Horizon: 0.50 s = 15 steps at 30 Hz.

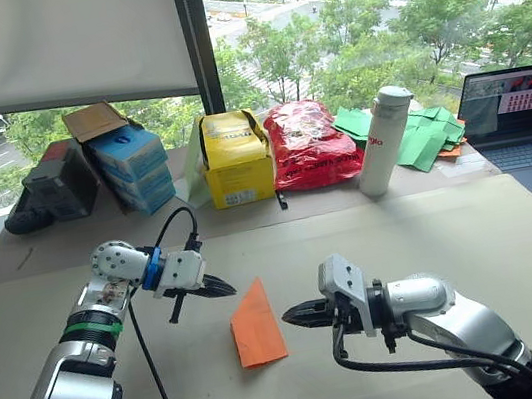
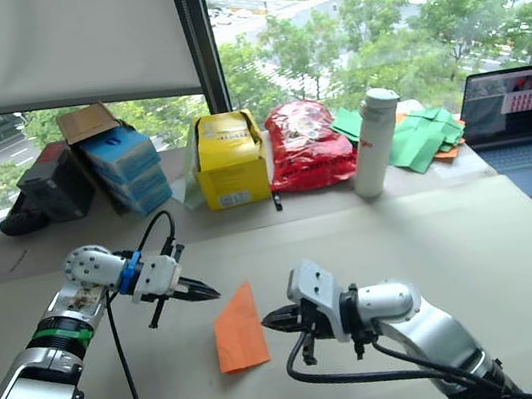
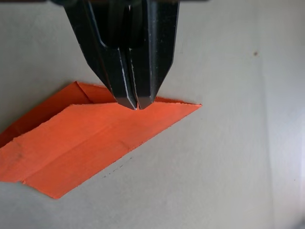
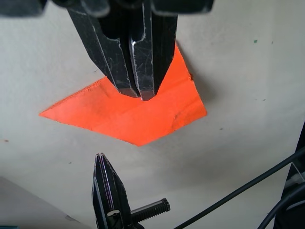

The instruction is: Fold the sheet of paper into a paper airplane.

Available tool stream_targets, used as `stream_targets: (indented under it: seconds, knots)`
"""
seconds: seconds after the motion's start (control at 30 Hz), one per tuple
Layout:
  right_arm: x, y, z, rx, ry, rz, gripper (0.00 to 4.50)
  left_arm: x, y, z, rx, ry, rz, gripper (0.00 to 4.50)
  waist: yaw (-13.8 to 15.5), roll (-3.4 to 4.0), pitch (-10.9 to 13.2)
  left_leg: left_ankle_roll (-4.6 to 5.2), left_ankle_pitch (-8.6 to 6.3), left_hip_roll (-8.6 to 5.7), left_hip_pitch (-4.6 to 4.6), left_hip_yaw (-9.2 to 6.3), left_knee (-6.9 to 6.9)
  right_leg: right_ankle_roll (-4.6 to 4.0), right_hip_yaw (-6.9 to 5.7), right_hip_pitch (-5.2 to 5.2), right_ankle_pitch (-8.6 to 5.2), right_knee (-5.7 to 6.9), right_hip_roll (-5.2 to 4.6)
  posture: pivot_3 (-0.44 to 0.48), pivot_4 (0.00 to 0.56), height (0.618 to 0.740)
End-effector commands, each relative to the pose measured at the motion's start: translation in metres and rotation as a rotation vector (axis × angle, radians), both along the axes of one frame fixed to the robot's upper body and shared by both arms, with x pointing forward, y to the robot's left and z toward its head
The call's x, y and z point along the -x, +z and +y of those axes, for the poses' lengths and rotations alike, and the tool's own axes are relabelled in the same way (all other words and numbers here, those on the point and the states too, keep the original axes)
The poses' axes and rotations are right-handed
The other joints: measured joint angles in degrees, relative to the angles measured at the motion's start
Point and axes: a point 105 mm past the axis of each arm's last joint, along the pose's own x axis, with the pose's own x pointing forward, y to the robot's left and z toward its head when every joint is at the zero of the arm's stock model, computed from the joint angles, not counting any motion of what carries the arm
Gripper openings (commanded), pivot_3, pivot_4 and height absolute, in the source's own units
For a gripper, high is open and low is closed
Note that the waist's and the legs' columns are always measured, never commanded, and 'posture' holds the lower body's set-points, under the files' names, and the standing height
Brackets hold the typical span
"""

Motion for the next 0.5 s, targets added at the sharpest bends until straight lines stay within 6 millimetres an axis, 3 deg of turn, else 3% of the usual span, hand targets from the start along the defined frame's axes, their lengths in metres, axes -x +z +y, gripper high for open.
stream_targets:
  seconds: [0.03,0.37,0.5]
  knots:
    - [0.004,0.01,0.0,-0.027,-0.005,-0.046,0.0,-0.004,0.015,0.005,-0.024,-0.004,-0.033,1.1,-0.07,0.0,0.0,0.01,0.0,-0.01,0.0,0.01,0.02,0.02,0.02,0.01,0.01,0.01,0.01,0.0,0.15,0.738]
    - [0.006,0.009,0.001,-0.025,-0.015,-0.042,0.0,-0.001,0.005,-0.007,-0.08,-0.13,-0.127,4.48,-0.2,-0.04,0.0,0.04,-0.01,-0.05,-0.08,0.25,0.14,0.07,0.41,-0.29,0.04,0.43,0.05,0.0,0.15,0.738]
    - [0.006,0.01,0.0,-0.026,-0.019,-0.038,0.0,0.0,0.001,-0.012,-0.082,-0.156,-0.135,4.48,-0.23,-0.05,0.0,0.09,-0.04,-0.05,-0.47,0.37,0.63,0.07,0.53,-0.7,0.04,0.78,0.06,0.0,0.15,0.738]
